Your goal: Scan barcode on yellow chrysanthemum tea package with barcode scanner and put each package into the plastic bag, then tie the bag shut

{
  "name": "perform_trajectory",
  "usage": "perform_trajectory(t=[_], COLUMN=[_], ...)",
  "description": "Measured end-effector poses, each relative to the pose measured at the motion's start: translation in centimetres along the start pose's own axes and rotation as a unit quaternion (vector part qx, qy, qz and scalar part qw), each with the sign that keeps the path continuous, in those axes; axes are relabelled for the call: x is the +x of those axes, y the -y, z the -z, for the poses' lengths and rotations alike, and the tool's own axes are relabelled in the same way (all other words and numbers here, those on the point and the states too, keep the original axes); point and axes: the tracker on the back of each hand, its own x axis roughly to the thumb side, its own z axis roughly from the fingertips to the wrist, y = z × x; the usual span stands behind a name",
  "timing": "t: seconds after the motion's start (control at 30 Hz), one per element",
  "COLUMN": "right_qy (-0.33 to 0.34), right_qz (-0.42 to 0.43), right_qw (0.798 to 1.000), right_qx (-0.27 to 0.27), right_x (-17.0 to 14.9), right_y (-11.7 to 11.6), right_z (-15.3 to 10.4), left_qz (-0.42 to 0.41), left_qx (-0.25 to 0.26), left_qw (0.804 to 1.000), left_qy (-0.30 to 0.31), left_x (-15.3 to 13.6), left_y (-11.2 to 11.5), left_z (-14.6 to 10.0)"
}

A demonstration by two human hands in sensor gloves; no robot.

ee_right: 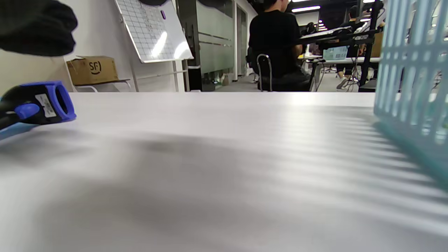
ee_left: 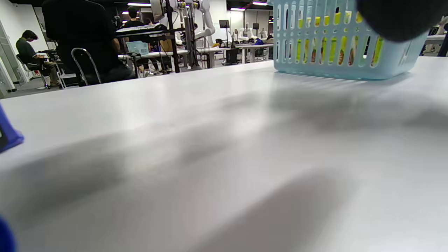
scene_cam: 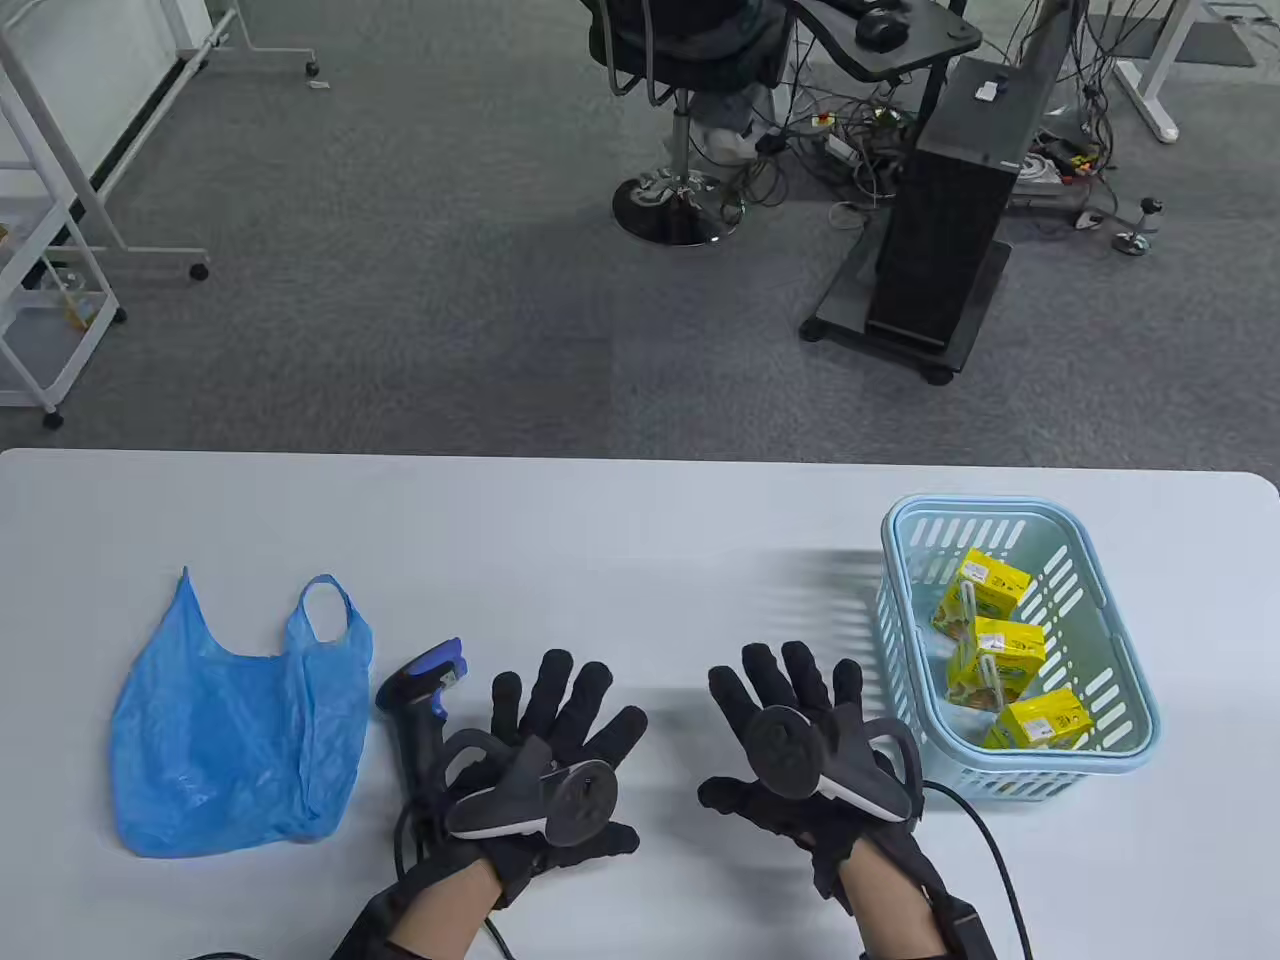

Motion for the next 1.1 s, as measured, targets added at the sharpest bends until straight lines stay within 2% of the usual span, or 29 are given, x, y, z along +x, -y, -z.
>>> perform_trajectory(t=[0.2,0.47,0.8,0.97,1.1], right_qy=[0.0,0.001,-0.005,-0.007,-0.004], right_qz=[0.001,0.004,0.005,0.016,0.034], right_qw=[1.0,1.0,1.0,1.0,0.999], right_qx=[0.012,0.005,0.006,0.003,-0.023], right_x=[0.3,1.2,0.9,0.7,0.8], right_y=[0.0,1.3,1.8,2.4,3.2], right_z=[0.0,-0.4,-0.4,-0.6,-0.9], left_qz=[0.006,-0.008,-0.024,-0.061,-0.104], left_qx=[0.0,0.015,0.043,0.079,0.128], left_qw=[1.0,1.0,0.997,0.989,0.973], left_qy=[-0.003,-0.014,-0.063,-0.113,-0.164], left_x=[0.2,0.0,-1.4,-3.3,-5.9], left_y=[-0.3,-1.4,-2.8,-5.5,-7.7], left_z=[-0.1,-0.2,-1.2,-3.0,-5.2])
